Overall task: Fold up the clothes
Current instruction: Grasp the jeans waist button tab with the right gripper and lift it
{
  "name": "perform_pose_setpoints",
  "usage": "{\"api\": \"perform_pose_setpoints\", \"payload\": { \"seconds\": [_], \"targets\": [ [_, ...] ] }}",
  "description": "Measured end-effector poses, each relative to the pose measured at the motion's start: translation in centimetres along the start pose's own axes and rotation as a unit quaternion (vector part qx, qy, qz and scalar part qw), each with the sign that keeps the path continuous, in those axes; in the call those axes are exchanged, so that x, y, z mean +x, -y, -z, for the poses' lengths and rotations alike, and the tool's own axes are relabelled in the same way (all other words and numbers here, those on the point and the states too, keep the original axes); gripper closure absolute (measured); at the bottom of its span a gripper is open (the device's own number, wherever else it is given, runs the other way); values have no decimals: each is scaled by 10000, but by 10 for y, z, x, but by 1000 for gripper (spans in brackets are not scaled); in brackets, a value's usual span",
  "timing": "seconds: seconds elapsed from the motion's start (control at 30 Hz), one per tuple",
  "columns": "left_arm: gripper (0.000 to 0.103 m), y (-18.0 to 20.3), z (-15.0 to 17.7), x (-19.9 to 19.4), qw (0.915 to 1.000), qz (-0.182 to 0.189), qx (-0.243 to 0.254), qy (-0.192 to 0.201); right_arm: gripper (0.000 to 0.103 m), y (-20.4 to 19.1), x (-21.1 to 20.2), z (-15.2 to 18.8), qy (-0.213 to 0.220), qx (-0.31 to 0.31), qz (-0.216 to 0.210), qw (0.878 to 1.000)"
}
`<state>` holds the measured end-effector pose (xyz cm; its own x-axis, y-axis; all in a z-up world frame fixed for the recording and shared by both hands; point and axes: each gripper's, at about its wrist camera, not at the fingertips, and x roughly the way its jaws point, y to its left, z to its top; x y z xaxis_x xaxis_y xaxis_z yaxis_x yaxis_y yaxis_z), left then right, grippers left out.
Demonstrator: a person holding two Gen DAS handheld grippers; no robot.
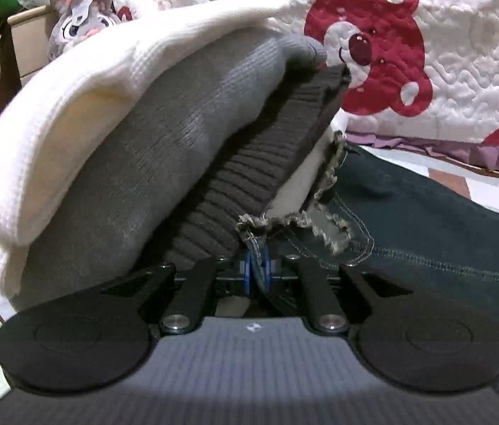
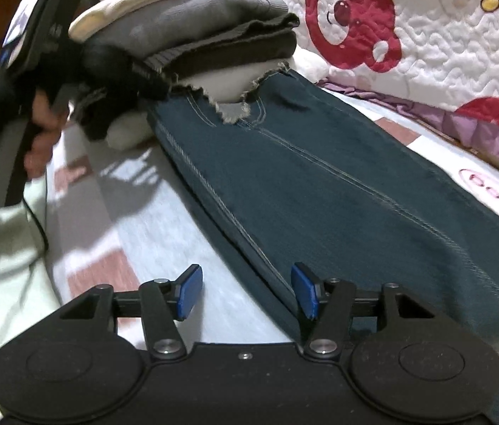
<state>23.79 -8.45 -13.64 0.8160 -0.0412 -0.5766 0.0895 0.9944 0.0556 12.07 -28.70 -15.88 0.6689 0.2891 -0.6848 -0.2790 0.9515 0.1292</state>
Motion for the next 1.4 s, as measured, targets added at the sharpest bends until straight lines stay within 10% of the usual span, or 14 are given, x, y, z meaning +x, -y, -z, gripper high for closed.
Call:
{"api": "perform_pose_setpoints", "payload": {
  "seconds": [0.13, 0.2, 0.3, 0.47, 0.67, 0.93, 1.2, 1.4],
  "targets": [
    [90, 0, -3, -21, 9994, 98, 68, 311, 44, 8, -9, -5, 136, 834, -1151, 9898],
    [71, 4, -3, -36, 9974, 194, 175, 677, 44, 10, -18, 0, 174, 1110, -1407, 9837],
    [59, 10, -5, -56, 9917, 383, 281, 1191, 44, 20, -39, 11, 209, 1210, -990, 9875],
    [58, 37, -1, -58, 9876, 1189, 475, 906, 44, 64, -101, 37, 579, 2145, -227, 9747],
    [55, 79, 23, -49, 9753, 2118, 618, -97, 43, 134, -200, 110, 1064, 3485, 1097, 9248],
    [55, 141, 54, -85, 9595, 2205, 1730, -291, 43, 196, -309, 241, 1333, 4776, 2993, 8152],
    [55, 223, 59, -129, 9368, 2932, 1844, -486, 47, 234, -326, 295, 1773, 5066, 3290, 7770],
    [54, 314, 72, -165, 8913, 3712, 2591, -249, 55, 264, -339, 336, 2096, 5266, 3501, 7457]
  ]
}}
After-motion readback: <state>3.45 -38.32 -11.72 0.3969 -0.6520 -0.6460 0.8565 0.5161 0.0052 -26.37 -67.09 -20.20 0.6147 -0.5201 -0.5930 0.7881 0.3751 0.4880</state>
